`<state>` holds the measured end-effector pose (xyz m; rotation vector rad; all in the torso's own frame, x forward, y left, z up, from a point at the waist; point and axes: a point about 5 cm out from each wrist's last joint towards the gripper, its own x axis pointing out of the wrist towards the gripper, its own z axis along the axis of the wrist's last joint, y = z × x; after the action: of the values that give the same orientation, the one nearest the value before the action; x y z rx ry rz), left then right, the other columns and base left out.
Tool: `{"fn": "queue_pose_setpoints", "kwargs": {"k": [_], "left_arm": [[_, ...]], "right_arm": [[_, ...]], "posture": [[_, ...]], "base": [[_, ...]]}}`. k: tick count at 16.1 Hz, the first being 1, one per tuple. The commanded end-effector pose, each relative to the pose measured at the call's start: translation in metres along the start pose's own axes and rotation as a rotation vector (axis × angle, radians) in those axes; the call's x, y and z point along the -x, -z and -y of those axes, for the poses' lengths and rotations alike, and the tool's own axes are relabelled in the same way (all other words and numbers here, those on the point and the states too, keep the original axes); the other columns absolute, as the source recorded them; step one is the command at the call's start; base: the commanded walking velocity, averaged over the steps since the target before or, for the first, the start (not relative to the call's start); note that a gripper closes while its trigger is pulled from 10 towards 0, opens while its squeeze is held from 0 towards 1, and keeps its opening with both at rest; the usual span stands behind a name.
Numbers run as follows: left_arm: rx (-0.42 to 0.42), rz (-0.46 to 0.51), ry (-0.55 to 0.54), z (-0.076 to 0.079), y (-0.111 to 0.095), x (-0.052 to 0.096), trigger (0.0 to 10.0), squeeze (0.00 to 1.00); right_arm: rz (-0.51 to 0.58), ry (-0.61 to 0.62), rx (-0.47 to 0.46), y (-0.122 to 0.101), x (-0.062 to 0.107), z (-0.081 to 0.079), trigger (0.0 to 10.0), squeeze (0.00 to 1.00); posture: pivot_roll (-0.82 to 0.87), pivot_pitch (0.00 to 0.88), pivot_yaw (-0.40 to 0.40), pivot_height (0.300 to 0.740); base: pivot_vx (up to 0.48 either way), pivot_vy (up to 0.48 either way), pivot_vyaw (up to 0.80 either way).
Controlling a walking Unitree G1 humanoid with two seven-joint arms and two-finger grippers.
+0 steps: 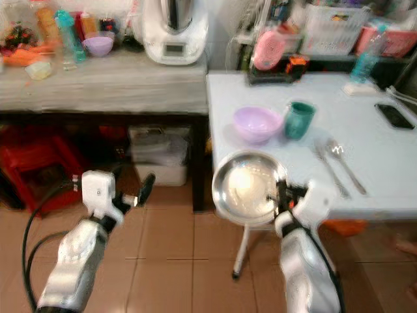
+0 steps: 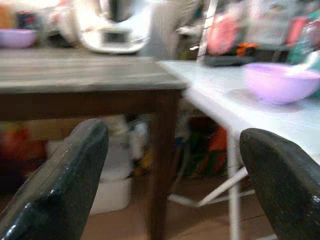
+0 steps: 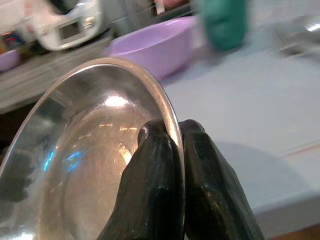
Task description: Setting the table
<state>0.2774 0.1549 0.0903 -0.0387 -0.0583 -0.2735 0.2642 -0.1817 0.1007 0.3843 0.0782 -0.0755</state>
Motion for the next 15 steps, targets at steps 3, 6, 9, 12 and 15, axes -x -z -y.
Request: {"fn": "queue_pose_setpoints", "kwargs": {"k": [3,6,9,12,15], "left_arm": [[0.0,0.006,0.002,-0.0008,-0.0035,-0.0044,10.0,0.0],[0.0,0.007,0.0,-0.0007,-0.0038,-0.0048,10.0,0.0],[0.001,0.004,-0.001,-0.0007,-0.0028,-0.0034,10.0,0.0],[-0.003,0.003,0.001,-0.0012,-0.0029,-0.0035,10.0,0.0],[-0.004,0.002,0.003,-0.0007,-0.0024,-0.0044,10.0,0.0]], "right_arm": [[0.046,-0.005,0.025,-0.0112,-0.0019,-0.0005,10.0,0.0],[0.052,-0.005,0.027,-0.0125,-0.0026,0.0003,10.0,0.0],[0.054,-0.01,0.03,-0.0125,-0.0034,-0.0005,10.0,0.0],[0.055,-0.021,0.038,-0.0123,-0.0041,-0.0028,10.0,0.0],[0.057,-0.019,0.033,-0.0119,-0.0041,-0.0022,10.0,0.0]], "posture": [[-0.03,0.0,-0.007,0.74],[-0.03,0.0,-0.009,0.74],[-0.03,0.0,-0.012,0.74],[-0.02,0.0,-0.012,0.74],[-0.03,0.0,-0.007,0.74]], "base": [[0.0,0.461,0.0],[0.0,0.461,0.4],[0.0,0.471,0.0],[0.0,0.48,0.0],[0.0,0.48,0.0]]}}
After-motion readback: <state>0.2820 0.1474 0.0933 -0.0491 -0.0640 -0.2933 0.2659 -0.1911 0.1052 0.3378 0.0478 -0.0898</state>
